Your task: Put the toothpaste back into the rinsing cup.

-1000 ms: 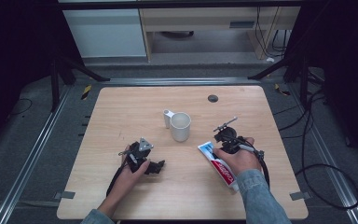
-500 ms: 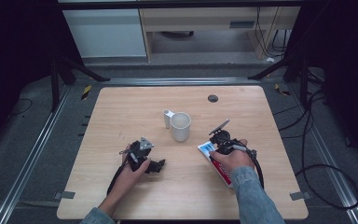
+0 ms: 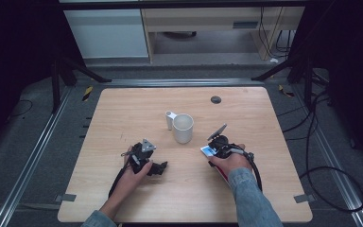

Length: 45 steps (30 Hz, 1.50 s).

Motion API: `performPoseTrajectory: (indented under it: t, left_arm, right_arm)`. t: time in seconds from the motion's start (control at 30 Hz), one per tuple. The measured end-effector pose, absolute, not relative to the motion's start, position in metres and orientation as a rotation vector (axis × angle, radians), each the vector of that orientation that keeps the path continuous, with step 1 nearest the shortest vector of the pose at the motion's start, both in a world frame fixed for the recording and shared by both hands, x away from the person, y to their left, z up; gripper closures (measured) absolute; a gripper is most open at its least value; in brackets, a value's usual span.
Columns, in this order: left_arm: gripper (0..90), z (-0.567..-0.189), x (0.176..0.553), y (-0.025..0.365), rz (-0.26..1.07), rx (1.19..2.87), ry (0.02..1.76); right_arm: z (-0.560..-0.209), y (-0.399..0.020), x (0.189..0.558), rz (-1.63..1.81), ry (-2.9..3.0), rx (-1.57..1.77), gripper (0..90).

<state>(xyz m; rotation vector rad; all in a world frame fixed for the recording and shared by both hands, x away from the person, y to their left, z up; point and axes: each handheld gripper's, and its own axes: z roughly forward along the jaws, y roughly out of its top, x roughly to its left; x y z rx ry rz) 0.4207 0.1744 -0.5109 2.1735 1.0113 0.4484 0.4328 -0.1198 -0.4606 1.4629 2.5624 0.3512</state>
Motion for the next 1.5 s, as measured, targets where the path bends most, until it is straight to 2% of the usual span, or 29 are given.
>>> performPoseTrajectory:
  t: [0.9, 1.03, 1.07, 1.1, 1.13, 1.33, 1.5]
  left_arm:
    - [0.0, -0.511, 0.421, 0.174, 0.447, 2.175, 1.008]
    - [0.0, -0.511, 0.421, 0.174, 0.447, 2.174, 1.008]
    - [0.0, -0.511, 0.421, 0.174, 0.447, 2.175, 1.008]
    - [0.0, -0.511, 0.421, 0.174, 0.447, 2.175, 1.008]
    - [0.0, -0.511, 0.421, 0.174, 0.447, 2.175, 1.008]
    - [0.0, -0.511, 0.421, 0.174, 0.447, 2.175, 1.008]
    - [0.0, -0.511, 0.421, 0.174, 0.447, 2.175, 1.008]
  right_arm:
    - [-0.469, -0.121, 0.44, 0.288, 2.592, 1.508, 49.0]
    - [-0.468, -0.121, 0.44, 0.291, 2.597, 1.501, 56.0]
    - [-0.466, -0.122, 0.439, 0.296, 2.598, 1.508, 60.9]
    - [-0.466, -0.122, 0.439, 0.296, 2.598, 1.508, 60.9]
    - [-0.464, -0.123, 0.439, 0.301, 2.601, 1.506, 64.6]
    - [-0.461, -0.124, 0.439, 0.306, 2.61, 1.498, 70.4]
    - [-0.459, -0.127, 0.44, 0.321, 2.612, 1.513, 72.0]
